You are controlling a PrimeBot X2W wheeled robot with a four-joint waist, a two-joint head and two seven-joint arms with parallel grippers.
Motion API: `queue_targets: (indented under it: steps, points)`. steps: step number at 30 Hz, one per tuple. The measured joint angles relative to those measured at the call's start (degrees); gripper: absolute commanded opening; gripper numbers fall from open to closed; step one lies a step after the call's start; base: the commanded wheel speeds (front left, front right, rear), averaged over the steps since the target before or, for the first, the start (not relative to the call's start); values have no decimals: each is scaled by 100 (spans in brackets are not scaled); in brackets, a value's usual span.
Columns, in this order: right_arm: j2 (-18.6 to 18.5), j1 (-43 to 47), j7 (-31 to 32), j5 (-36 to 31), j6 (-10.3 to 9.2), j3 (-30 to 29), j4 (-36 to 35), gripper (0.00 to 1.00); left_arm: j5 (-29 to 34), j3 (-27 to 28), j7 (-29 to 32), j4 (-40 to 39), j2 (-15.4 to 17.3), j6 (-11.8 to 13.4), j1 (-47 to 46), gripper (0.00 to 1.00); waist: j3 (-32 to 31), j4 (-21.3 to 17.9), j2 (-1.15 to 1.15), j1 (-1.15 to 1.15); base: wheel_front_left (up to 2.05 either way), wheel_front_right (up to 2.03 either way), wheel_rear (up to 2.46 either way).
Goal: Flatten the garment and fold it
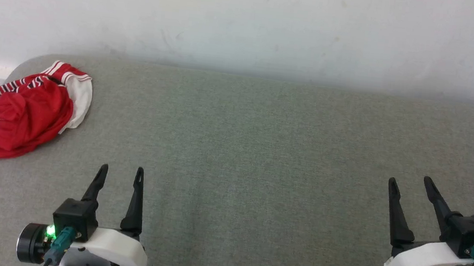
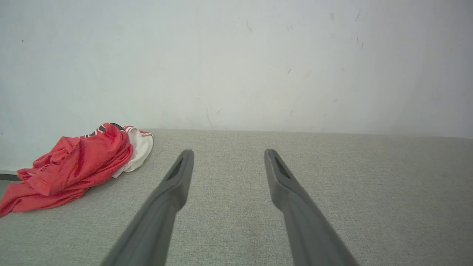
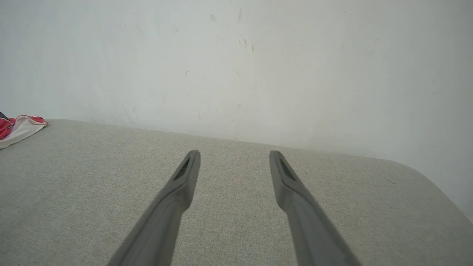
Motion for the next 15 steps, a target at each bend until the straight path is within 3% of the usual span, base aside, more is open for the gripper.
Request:
queue_targets:
  steps: [15]
  points:
    - [1,69,-190,-29,0,14,127,100,-147,-37,-187,-14,-1,1,89,100,38,577,0,0,0,0,0]
